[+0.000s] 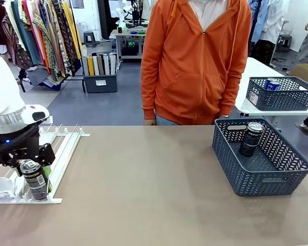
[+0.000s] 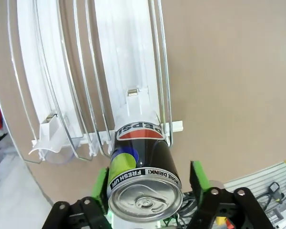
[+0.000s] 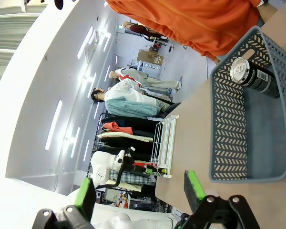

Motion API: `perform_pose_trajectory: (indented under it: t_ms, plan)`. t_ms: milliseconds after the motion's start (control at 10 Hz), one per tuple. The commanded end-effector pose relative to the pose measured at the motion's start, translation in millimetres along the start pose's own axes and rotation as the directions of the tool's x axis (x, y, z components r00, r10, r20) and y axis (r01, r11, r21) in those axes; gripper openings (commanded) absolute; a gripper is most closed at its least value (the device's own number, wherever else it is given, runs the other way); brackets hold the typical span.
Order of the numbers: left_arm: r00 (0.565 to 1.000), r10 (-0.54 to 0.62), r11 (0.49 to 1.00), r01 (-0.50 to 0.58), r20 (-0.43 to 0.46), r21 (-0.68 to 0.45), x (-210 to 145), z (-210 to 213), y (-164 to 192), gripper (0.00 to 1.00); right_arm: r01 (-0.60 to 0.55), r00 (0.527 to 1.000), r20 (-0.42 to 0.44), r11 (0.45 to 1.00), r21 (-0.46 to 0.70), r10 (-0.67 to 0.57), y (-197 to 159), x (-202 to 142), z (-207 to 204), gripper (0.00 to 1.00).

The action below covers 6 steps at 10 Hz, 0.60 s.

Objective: Retrieve and store the cans from the dispenser.
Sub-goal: Pick up one can from the Automatic Can Dispenser and place it in the middle of the table.

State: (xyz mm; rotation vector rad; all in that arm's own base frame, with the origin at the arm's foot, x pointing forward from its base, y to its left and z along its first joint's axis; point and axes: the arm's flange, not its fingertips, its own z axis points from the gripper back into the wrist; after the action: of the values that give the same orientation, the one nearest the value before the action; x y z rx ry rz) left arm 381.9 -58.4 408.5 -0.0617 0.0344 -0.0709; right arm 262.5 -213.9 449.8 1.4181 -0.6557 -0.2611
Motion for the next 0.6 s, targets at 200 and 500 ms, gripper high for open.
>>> perform_pose_trajectory:
  t_ms: [200,500]
  plan:
    - [0.998,0.047,0.998,-0.048,0.034,0.048,1.1,-2.3,-0.8,0.00,-0.001,1.000,0.014,1.000,0.019,0.001,4.0,3.0,-1.7,1.00]
    - [0.995,0.058,0.995,-0.064,0.077,0.082,-1.6,11.0,0.6,0.00,-0.001,1.000,0.014,1.000,0.019,0.001,4.0,3.0,-1.7,1.00]
